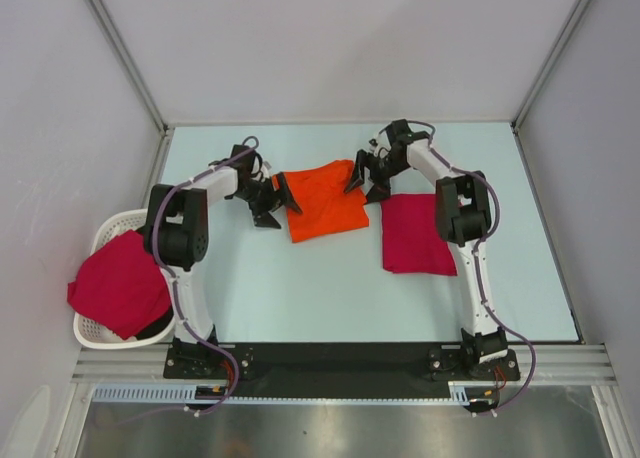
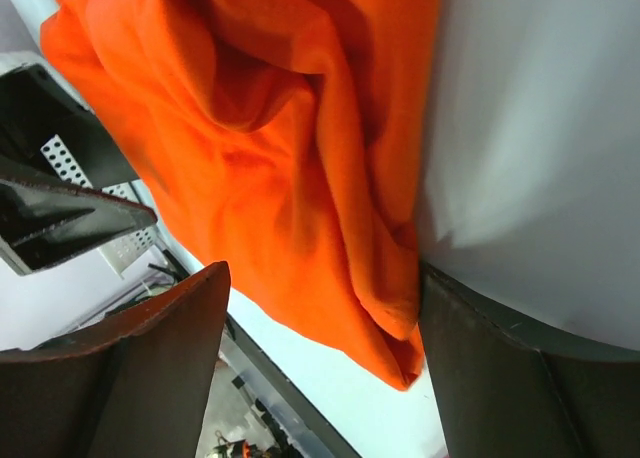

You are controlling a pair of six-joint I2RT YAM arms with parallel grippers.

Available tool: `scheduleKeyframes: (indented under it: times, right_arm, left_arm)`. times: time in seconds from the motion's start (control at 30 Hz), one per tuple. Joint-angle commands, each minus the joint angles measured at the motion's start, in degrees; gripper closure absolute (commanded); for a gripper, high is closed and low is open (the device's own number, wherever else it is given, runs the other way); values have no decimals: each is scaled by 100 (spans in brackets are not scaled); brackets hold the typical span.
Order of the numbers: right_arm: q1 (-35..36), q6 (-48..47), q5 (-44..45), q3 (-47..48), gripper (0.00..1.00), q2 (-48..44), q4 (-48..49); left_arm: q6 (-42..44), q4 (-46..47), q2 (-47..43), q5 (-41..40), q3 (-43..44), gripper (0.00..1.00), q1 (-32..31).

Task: Fold and stack the t-shirts
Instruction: Put the neatly folded tshirt into the corner of the board with both arms

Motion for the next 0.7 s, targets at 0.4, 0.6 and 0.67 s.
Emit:
scheduleKeyframes:
  times: [0.4,0.6,0.67]
  right_arm:
    - [589,120,-35,263,99,1232,-259]
    - [537,-47,106,87,100,1014,-296]
    - [493,-47,167,-9,100,847,-243]
  left_arm:
    - [-267,258,1420,22,1003,100,-454]
    - [-145,73,1430,-171,1170,100,-445]
    - [-109,99,1228,-215,1197,100,-445]
